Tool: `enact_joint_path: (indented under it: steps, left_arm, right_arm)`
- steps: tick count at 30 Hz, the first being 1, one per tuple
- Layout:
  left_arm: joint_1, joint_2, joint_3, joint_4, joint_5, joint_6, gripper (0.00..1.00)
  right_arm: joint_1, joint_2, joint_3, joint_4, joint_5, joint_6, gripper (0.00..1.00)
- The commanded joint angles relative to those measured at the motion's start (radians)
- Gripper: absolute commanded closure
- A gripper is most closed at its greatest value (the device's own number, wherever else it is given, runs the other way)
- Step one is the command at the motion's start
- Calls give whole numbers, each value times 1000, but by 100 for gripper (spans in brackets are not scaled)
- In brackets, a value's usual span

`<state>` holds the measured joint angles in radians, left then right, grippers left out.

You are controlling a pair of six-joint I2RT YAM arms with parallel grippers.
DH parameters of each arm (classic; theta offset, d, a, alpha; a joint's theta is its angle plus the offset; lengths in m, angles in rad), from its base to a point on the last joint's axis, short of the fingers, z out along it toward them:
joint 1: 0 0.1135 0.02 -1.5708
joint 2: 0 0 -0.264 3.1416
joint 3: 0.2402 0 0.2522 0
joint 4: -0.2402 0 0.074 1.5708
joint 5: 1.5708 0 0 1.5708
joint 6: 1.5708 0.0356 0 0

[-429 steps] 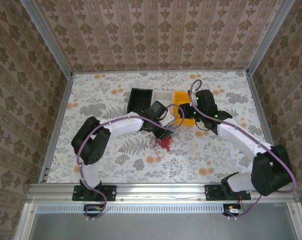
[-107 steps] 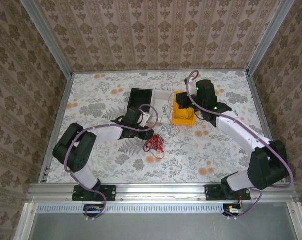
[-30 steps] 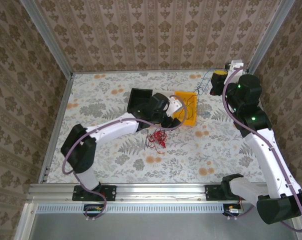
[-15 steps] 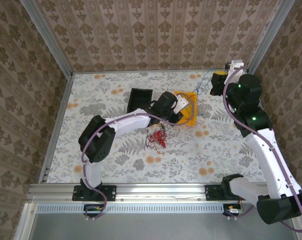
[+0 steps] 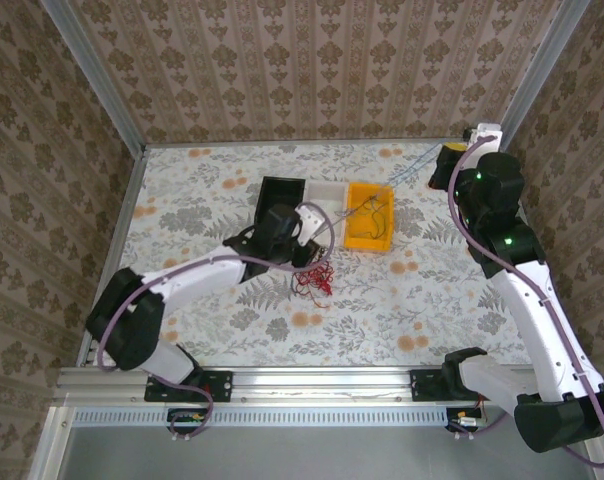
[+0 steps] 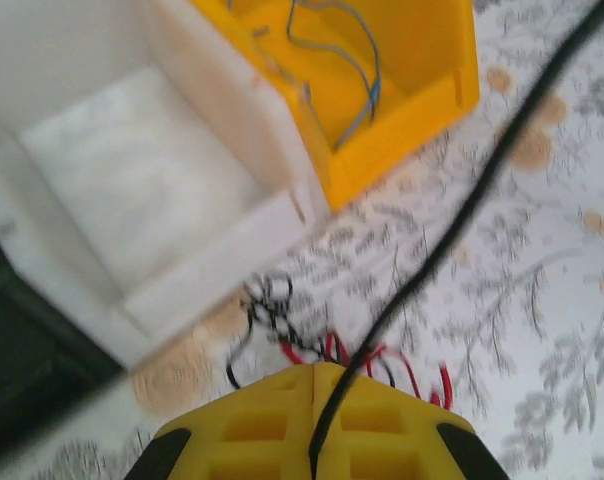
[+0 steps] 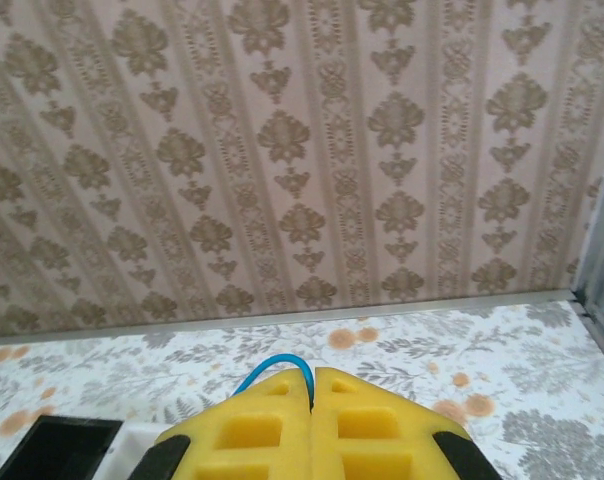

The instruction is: Untangle the cables

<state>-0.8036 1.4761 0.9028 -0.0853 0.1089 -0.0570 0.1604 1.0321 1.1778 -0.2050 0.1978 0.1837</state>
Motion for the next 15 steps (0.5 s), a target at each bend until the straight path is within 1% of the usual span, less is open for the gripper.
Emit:
enact_joint_path:
  steps: [1,4,6,11,12,15]
  left_arm:
    - [2,-57,-114,-114,-48,-47,100]
    - [14,-108,-186,-124,-105,-100,100]
    - [27,-119,-212,-130,-109,-141,100]
    - [53,-89,-245,-133,-137,-237,100]
    - [60,-72,-247,-135,-142,-254,100]
    - [58,-26,-245,-100,-122,-250,100]
  right_arm:
    - [-13,-14,-16,47,127,45,100]
    - [-24,-11,-17,40,163,66,100]
    - [-35,-7,-6,32,182,65,100]
    - [-70,-7,32,4,238,55,100]
    - [-82,-10,38,1,218,48,100]
    - [-91,-17,40,20,86,11,100]
